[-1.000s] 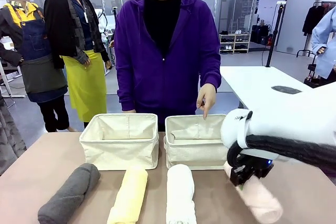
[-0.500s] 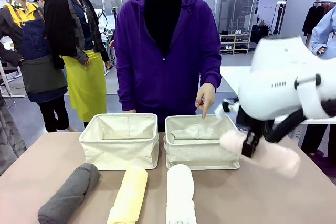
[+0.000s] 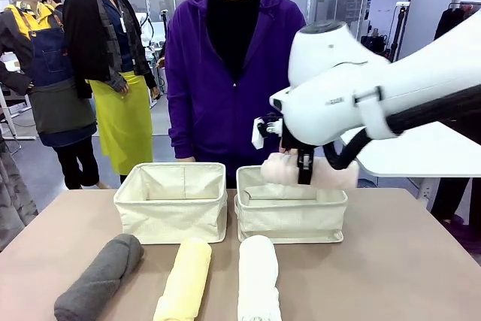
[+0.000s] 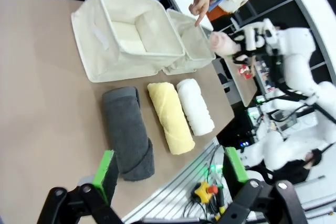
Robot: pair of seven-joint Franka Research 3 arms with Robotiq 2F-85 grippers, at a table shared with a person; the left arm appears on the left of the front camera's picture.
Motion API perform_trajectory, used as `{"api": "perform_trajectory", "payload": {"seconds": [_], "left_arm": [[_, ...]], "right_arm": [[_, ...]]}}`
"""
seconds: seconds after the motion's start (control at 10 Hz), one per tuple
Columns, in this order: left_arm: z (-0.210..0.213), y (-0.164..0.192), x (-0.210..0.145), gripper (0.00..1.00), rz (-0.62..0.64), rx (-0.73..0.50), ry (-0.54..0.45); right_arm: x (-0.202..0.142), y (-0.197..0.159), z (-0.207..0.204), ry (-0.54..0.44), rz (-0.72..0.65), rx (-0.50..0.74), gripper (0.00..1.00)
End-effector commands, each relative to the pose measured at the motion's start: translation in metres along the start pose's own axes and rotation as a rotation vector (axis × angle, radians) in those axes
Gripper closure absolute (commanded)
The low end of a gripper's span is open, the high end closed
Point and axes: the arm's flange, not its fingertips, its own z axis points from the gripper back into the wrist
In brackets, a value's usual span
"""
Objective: Divide the towels into two baskets.
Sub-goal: Pick up one hotel-folded towel and place it in the Fabric basket indicated by the person.
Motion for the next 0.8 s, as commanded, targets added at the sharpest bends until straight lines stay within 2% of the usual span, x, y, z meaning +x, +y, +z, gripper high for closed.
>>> {"api": "perform_trajectory", "payload": {"seconds": [0.0, 0.2, 0.3, 0.6, 0.7], "left_arm": [[0.003, 0.0, 0.001, 0.0, -0.024, -0.023, -0.017], [0.003, 0.0, 0.001, 0.0, -0.024, -0.023, -0.017], [0.003, 0.0, 0.001, 0.0, -0.024, -0.023, -0.017], [0.003, 0.0, 0.001, 0.0, -0.024, -0.023, -0.017], [0.003, 0.0, 0.001, 0.0, -0.024, -0.023, -0.017]], "right_arm": [[0.019, -0.034, -0.023, 0.044, 0.051, -0.006, 0.63], [0.018, -0.03, -0.034, -0.084, 0.036, -0.004, 0.63], [0.021, -0.03, -0.037, 0.008, 0.033, 0.014, 0.63], [0.024, -0.035, -0.046, -0.011, 0.029, 0.016, 0.63], [0.026, -0.046, -0.055, -0.058, 0.135, 0.067, 0.63]]}}
